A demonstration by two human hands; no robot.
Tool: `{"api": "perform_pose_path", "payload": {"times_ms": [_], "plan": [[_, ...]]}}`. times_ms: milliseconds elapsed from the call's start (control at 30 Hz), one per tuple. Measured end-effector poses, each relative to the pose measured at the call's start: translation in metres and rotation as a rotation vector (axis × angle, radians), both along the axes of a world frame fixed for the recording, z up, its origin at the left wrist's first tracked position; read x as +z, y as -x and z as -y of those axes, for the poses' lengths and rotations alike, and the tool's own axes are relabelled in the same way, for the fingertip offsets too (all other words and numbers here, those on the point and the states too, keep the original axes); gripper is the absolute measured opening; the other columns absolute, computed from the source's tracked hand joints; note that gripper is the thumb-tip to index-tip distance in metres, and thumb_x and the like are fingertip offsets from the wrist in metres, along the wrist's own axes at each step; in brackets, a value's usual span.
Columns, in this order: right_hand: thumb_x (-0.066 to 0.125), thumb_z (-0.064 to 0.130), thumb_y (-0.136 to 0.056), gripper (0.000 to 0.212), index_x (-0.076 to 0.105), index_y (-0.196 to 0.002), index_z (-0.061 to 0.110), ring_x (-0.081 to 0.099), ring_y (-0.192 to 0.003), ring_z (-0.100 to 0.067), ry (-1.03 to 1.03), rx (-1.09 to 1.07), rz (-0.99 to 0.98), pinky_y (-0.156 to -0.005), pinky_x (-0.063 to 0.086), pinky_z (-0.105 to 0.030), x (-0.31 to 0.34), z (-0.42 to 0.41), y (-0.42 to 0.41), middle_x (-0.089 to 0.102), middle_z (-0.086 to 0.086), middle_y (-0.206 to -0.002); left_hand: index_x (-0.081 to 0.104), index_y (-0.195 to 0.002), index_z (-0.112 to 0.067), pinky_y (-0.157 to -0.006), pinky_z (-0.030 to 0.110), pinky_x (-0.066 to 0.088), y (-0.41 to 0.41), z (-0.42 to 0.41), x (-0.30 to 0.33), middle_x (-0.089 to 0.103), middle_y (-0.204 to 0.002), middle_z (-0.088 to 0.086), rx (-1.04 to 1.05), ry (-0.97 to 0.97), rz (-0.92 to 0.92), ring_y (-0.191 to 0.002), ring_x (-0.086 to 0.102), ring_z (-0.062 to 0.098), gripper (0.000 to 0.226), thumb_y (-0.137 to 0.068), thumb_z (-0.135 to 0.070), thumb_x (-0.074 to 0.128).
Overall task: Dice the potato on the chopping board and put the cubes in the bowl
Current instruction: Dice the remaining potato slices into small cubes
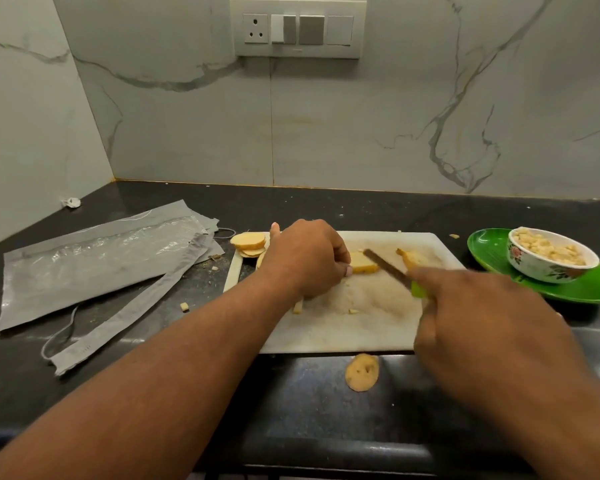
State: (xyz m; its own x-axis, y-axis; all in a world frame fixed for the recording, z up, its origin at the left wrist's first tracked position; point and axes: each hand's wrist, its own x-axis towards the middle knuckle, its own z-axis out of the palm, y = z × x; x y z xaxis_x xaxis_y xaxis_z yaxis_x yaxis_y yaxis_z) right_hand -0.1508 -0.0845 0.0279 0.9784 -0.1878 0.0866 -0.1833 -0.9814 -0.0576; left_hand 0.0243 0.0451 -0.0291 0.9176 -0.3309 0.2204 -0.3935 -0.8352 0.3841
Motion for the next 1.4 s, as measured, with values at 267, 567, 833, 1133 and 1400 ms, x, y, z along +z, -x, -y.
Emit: {"api": "perform_pose_path", "payload": {"times_ms": [267,567,833,1133,1400], "plan": [[0.072,0.044,-0.084,0.03,0.068,-0.093,0.016,0.048,-0.064,-0.016,-0.191,-0.104,0.168,-0.049,0.03,-0.027,-0.023,0.03,-0.11,0.056,-0.001,-0.074,0.071,-0.122,-0.04,-0.102,0.044,0.042,0.009,0.0,0.005,0.071,-0.103,-0.019,0.066,-0.122,0.067,-0.114,0.054,0.014,0.04,-0.086,-0.056,0.07],[0.066,0.016,-0.085,0.02,0.048,-0.075,0.016,0.056,-0.071,-0.019,-0.137,-0.064,-0.025,-0.058,0.046,-0.03,-0.026,0.021,-0.141,0.058,-0.004,-0.08,0.082,-0.095,-0.036,-0.098,0.042,0.053,0.0,-0.002,0.001,0.076,-0.093,-0.016,-0.019,0.057,-0.034,-0.096,0.065,0.009,0.01,-0.089,-0.029,0.079],[0.064,0.018,-0.089,0.018,0.072,-0.102,0.009,0.063,-0.085,-0.022,-0.262,-0.009,-0.08,-0.079,0.058,-0.038,-0.019,0.033,-0.161,0.068,-0.008,-0.092,0.08,-0.084,-0.034,-0.095,0.044,0.056,-0.01,-0.003,0.0,0.074,-0.084,-0.016,-0.032,0.136,-0.124,-0.089,0.067,0.007,0.008,-0.082,-0.032,0.087],[0.063,0.012,-0.082,0.024,0.073,-0.104,0.015,0.063,-0.084,-0.023,-0.394,-0.036,0.08,-0.082,0.059,-0.043,-0.032,0.034,-0.169,0.067,-0.005,-0.088,0.07,-0.125,-0.043,-0.113,0.054,0.037,-0.015,-0.003,0.0,0.073,-0.113,-0.021,0.037,-0.003,-0.047,-0.116,0.06,0.007,0.053,-0.078,-0.066,0.079],[0.067,0.009,-0.081,0.021,0.072,-0.096,0.023,0.062,-0.081,-0.02,-0.511,-0.017,0.135,-0.068,0.053,-0.032,-0.045,0.03,-0.174,0.065,0.0,-0.083,0.076,-0.113,-0.041,-0.104,0.045,0.05,-0.022,-0.008,-0.004,0.075,-0.091,-0.021,-0.022,0.156,-0.111,-0.099,0.067,0.004,0.04,-0.076,-0.047,0.089]]}}
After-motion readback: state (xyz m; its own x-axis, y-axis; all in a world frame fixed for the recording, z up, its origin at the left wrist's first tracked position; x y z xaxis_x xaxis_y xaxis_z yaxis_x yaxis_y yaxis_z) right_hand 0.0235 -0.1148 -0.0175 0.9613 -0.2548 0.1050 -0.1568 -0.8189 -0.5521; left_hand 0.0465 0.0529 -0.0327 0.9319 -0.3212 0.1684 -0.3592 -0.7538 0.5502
